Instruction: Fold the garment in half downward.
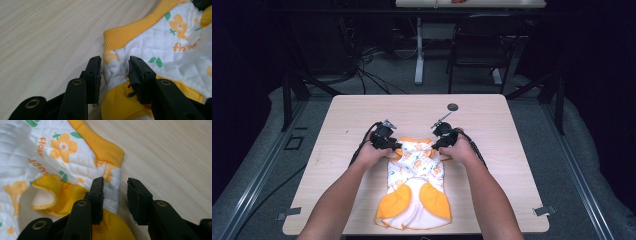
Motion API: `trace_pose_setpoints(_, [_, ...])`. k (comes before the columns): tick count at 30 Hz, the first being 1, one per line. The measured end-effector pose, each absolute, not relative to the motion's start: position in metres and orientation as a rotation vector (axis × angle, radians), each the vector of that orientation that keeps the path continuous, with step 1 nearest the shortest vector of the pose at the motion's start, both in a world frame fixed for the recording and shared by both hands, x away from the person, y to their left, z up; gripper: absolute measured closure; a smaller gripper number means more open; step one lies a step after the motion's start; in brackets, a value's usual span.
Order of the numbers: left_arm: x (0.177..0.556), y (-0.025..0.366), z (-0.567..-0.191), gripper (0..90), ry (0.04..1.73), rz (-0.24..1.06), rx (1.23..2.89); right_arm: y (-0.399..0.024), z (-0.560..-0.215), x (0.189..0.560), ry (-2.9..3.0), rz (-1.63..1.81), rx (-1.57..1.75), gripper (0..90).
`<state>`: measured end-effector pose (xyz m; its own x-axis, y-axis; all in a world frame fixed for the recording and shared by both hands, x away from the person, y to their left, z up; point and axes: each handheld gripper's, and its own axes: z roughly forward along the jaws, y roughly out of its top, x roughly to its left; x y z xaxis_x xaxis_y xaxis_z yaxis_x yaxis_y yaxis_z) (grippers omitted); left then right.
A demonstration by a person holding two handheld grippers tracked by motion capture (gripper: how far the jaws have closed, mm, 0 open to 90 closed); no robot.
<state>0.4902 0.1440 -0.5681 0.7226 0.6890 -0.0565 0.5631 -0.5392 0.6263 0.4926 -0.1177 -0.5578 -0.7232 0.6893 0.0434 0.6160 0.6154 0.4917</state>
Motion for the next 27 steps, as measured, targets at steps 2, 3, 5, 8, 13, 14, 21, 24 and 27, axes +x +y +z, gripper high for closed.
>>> trace_pose_setpoints(2, [0.491,0.146,-0.569,64.9,0.952,0.234,2.275,-0.117,-0.557,0.492,2.696,0.728,1.091,70.7])
trace_pose_setpoints(3, [0.491,0.147,-0.57,65.6,0.951,0.232,2.269,-0.116,-0.558,0.492,2.698,0.739,1.096,73.2])
trace_pose_setpoints(5, [0.491,0.146,-0.57,67.1,0.944,0.23,2.271,-0.115,-0.558,0.492,2.699,0.741,1.104,74.7])
trace_pose_setpoints(8, [0.491,0.146,-0.57,70.9,0.938,0.239,2.279,-0.116,-0.558,0.492,2.703,0.746,1.11,77.7])
trace_pose_setpoints(13, [0.49,0.144,-0.569,78.7,0.943,0.237,2.288,-0.115,-0.557,0.491,2.725,0.758,1.116,85.7])
trace_pose_setpoints(14, [0.49,0.143,-0.569,80.1,0.941,0.239,2.291,-0.115,-0.558,0.491,2.72,0.765,1.116,86.1])
trace_pose_setpoints(21, [0.488,0.138,-0.567,85.6,0.906,0.278,2.334,-0.113,-0.558,0.488,2.709,0.758,1.074,88.4])
trace_pose_setpoints(24, [0.487,0.137,-0.565,86.4,0.91,0.29,2.348,-0.114,-0.557,0.487,2.708,0.742,1.051,88.7])
trace_pose_setpoints(27, [0.487,0.135,-0.563,87.1,0.903,0.316,2.377,-0.112,-0.557,0.484,2.692,0.735,1.026,88.8])
